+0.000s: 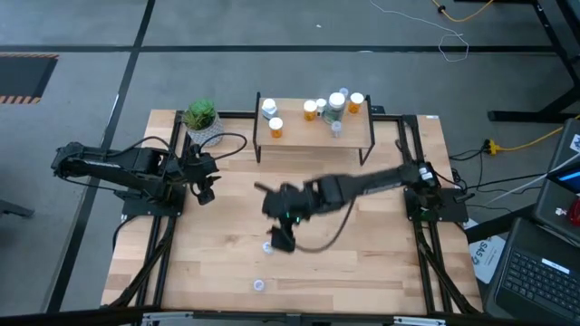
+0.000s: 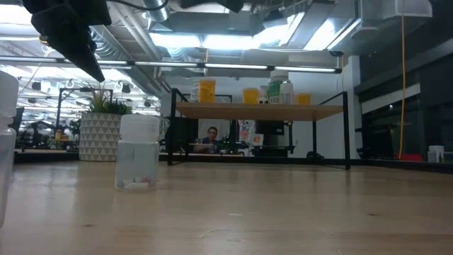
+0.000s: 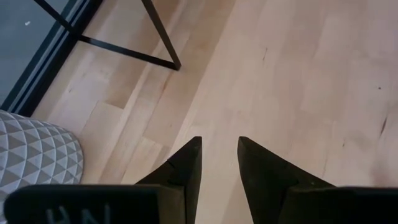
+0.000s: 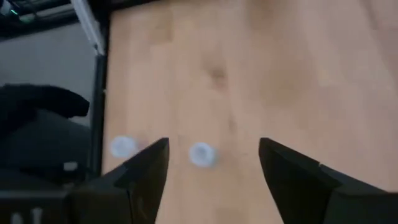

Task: Pick and place medicine bottles onto shelf by color
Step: Put the transparent pill bottle on the shelf

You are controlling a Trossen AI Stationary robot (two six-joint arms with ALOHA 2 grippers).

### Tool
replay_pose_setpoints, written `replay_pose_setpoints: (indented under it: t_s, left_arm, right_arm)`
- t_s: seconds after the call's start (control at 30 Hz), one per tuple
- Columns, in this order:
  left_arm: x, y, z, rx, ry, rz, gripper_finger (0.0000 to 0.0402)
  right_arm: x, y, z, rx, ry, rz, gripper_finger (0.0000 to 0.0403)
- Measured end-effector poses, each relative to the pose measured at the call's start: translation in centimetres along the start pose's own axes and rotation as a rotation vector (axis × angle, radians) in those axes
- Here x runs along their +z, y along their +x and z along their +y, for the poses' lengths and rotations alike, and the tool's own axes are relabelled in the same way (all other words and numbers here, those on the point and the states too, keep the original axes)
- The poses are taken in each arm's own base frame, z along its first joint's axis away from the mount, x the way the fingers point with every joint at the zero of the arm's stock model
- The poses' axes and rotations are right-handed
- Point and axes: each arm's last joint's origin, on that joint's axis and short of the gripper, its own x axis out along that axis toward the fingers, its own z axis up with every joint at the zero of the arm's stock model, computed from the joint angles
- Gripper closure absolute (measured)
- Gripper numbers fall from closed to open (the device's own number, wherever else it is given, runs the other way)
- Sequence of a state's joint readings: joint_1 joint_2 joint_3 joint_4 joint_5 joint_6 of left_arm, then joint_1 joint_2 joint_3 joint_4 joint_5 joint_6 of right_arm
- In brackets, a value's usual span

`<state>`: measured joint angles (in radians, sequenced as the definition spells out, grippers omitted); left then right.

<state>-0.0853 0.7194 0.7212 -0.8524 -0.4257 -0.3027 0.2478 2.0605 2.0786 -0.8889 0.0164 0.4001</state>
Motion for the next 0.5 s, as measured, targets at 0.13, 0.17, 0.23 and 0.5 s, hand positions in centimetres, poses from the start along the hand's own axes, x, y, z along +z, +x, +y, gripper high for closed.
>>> replay_pose_setpoints:
  t_s: [0.13, 0.17, 0.23, 0.5]
  left_arm:
    - [0.0, 0.0, 0.0, -0.007, 0.001, 0.002, 0.0303]
    - [0.0, 0.0, 0.0, -0.006, 0.000, 0.002, 0.0303]
    - [0.0, 0.0, 0.0, -0.007, 0.000, 0.002, 0.0303]
    - [0.0, 0.0, 0.0, -0.007, 0.000, 0.003, 0.0303]
  right_arm:
    - [-2.2, 2.5, 2.9, 0.013, -0.044, -0.074, 0.0153]
    - [-2.7, 3.1, 3.5, 0.012, -0.062, -0.103, 0.0153]
    - [-3.9, 4.3, 4.4, 0.007, -0.106, -0.147, 0.0153]
    - [-7.1, 7.5, 4.3, -0.020, -0.035, -0.205, 0.0156]
